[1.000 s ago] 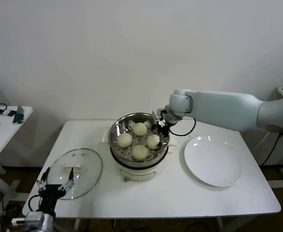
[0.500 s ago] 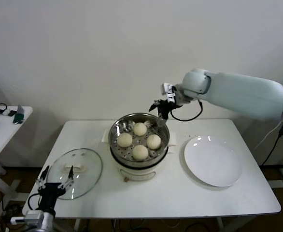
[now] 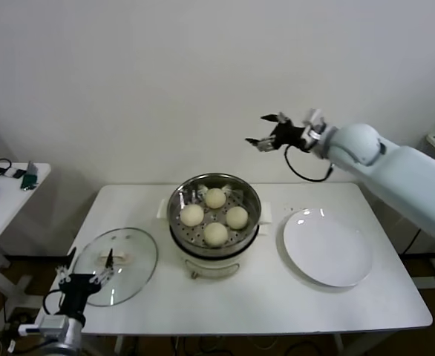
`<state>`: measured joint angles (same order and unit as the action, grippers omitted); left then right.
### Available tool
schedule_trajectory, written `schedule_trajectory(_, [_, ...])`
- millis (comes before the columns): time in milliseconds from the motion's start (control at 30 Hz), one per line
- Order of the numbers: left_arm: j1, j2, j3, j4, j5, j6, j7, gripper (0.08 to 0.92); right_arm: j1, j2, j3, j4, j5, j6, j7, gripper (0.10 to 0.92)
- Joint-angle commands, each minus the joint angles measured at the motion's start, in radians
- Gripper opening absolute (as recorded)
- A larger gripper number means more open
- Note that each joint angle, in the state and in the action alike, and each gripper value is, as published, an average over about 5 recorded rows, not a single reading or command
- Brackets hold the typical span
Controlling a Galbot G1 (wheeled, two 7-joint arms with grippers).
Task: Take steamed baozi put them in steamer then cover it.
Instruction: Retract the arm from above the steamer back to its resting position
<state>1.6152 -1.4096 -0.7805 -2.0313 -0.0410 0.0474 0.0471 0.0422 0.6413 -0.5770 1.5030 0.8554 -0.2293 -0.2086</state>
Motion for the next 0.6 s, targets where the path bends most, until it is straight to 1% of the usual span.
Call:
schedule_trajectory(33, [-0.008,0.036,0.005,0.022,0.043,-0.04,-0.005,0.823,-0.988,-0.138,0.922,0.161,-0.076,0.112,0.177,0.823])
schedule_trajectory(200, [-0.004,0.071,0.011,0.046,0.096,-0.053,-0.006,0.823,-1.288,-0.023,1.188,0.205,-0.136,0.213,0.164,0.823])
schedule_trajectory(400, [0.008,0.107,0.002,0.084,0.187,-0.11,-0.021,0.823,-1.536,0.163,1.314,0.245,-0.25,0.344,0.12,0.823])
schedule_trajectory(500, [0.023,0.128,-0.001,0.097,0.29,-0.141,-0.066,0.823,-1.626,0.262,1.329,0.261,-0.292,0.378,0.103,0.823])
schedule_trajectory(600, [0.041,0.145,-0.002,0.109,0.464,-0.166,-0.163,0.823,-1.682,0.34,1.31,0.278,-0.31,0.394,0.101,0.823])
